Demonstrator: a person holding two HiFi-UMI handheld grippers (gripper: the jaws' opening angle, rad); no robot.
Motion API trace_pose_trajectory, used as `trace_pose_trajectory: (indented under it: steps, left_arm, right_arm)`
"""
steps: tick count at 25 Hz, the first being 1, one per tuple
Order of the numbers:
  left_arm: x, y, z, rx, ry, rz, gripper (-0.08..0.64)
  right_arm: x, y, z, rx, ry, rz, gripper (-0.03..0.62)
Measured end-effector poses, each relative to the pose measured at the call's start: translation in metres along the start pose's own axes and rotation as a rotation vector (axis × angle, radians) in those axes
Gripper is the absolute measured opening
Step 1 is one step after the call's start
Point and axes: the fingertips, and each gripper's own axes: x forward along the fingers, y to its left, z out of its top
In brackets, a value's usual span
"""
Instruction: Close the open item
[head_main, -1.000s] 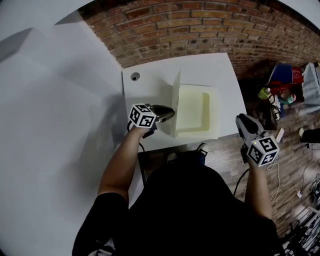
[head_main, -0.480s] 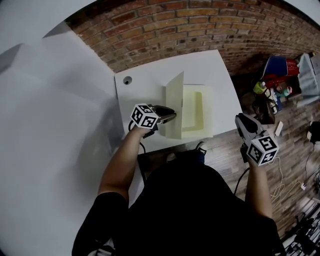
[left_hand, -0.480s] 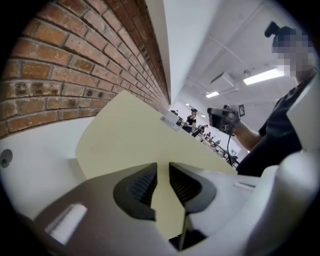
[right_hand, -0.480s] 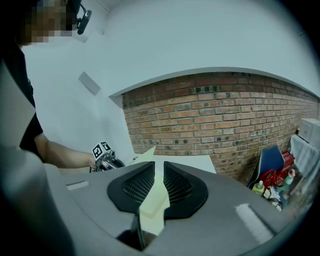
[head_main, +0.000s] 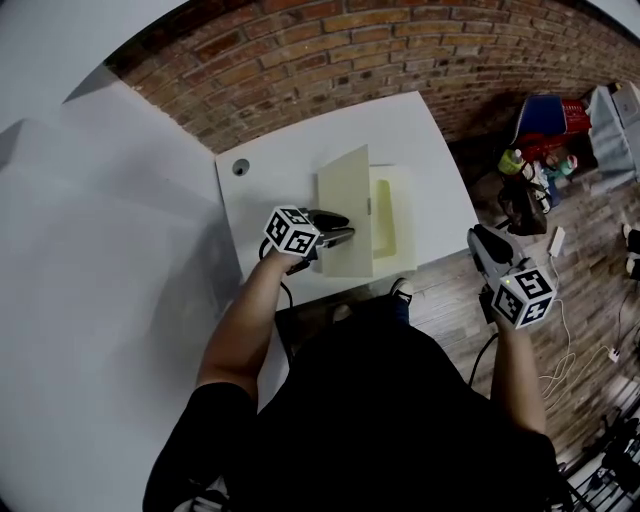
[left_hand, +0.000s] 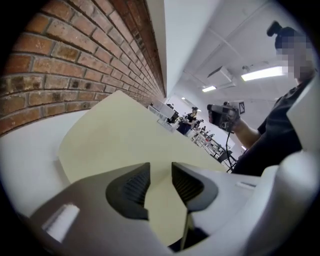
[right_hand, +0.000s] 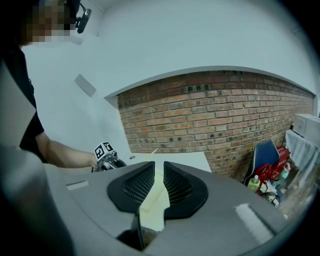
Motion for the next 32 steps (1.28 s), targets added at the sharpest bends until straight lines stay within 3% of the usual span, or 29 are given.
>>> trace_pose_trajectory:
  steps: [32]
  left_arm:
    - [0.109,0.024,-0.017,-0.050,0.129,-0.046,0.104]
  right_arm:
    - [-0.027,-0.056,-0.029,0.100,0.025,-0.089,0.055]
